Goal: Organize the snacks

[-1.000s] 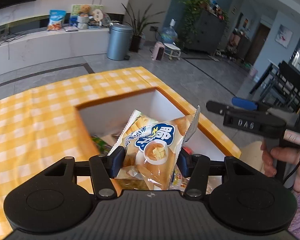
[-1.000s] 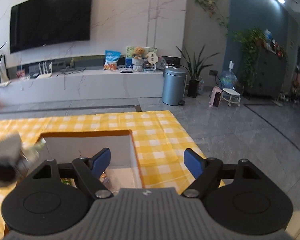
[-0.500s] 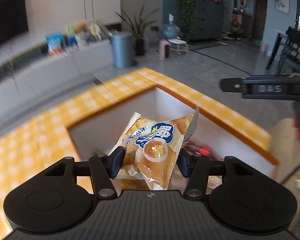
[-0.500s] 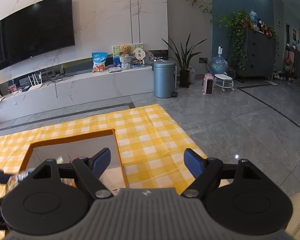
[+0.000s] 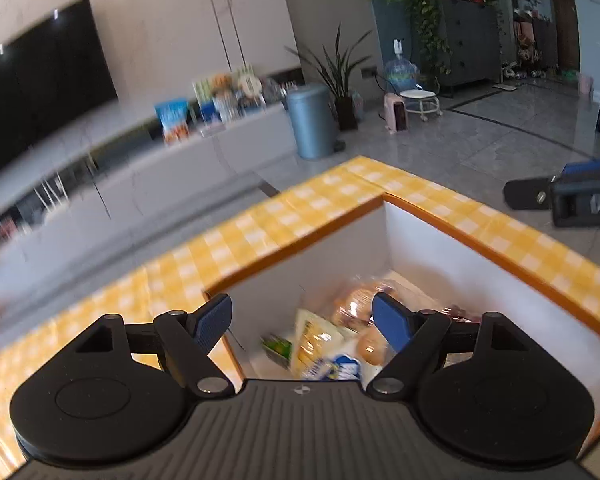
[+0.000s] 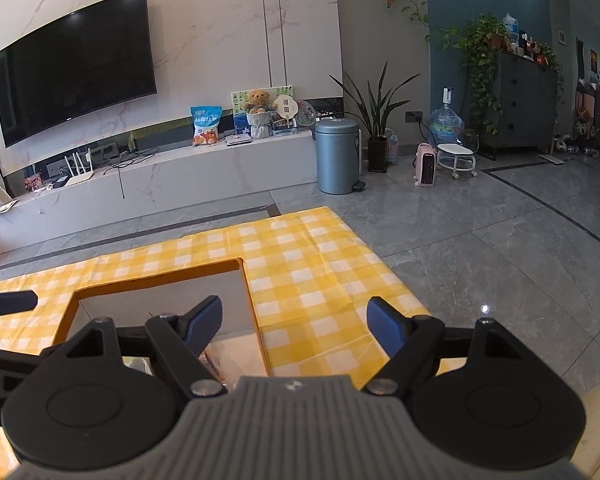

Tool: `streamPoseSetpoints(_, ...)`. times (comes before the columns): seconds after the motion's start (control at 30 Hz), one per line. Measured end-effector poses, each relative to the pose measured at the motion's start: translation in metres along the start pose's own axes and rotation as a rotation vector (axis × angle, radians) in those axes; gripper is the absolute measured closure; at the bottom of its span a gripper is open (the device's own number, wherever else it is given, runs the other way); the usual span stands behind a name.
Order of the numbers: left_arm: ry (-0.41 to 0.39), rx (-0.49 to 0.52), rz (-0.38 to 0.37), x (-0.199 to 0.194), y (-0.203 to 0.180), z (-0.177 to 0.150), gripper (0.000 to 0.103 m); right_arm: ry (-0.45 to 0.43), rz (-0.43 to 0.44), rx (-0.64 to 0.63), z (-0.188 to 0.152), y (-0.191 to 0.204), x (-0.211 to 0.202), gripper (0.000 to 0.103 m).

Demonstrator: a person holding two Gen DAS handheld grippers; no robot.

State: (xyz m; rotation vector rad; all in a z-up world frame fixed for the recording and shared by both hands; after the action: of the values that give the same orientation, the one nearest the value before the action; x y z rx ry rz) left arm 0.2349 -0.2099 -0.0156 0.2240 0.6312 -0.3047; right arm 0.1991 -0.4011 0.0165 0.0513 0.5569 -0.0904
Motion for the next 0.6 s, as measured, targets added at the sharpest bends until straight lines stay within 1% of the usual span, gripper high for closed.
streamPoseSetpoints(0.07,0.011,-0.032,-0.019,-0.006,0.003,0.003,0.009,0.007,0.003,-0.002,-0.001,0.003,0.0,0.025)
streamPoseSetpoints(0.17,0.006,-0.069,-0.023,-0.019,0.009,0.008,0.009,0.014,0.004,-0.008,0.0,0.008,-0.004,0.025)
streamPoseSetpoints(0.23,-0.018,-0.107,-0.063,-0.03,0.011,0.012,0.009,0.004,0.007,-0.017,0.002,0.013,-0.011,0.023)
streamPoseSetpoints(0.3,-0.036,-0.134,-0.09,-0.042,0.012,0.017,0.009,-0.006,0.014,-0.044,0.003,0.021,-0.019,0.015)
streamPoseSetpoints(0.4,-0.062,-0.136,-0.11,-0.062,0.012,0.021,0.009,0.006,0.0,-0.078,-0.003,0.029,-0.027,0.015)
streamPoseSetpoints(0.47,-0.082,-0.135,-0.099,-0.073,0.012,0.023,0.009,0.017,0.008,-0.085,-0.008,0.037,-0.033,0.015)
streamPoseSetpoints(0.6,-0.106,-0.131,-0.044,-0.091,0.014,0.024,0.008,0.02,0.04,-0.093,-0.02,0.056,-0.048,0.015)
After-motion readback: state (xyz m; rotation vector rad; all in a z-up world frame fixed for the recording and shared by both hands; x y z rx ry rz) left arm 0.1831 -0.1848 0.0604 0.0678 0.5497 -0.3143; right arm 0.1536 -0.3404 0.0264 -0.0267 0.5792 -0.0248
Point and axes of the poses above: each gripper's, at about its wrist camera, not at the fingertips, and x roughly the way its jaws point, y to its left, z to its top, the point moved 10 cm from there along x, roughly the way its jaws point, and after that the axes turned 4 degrees about -x, right-handed, at the moved point
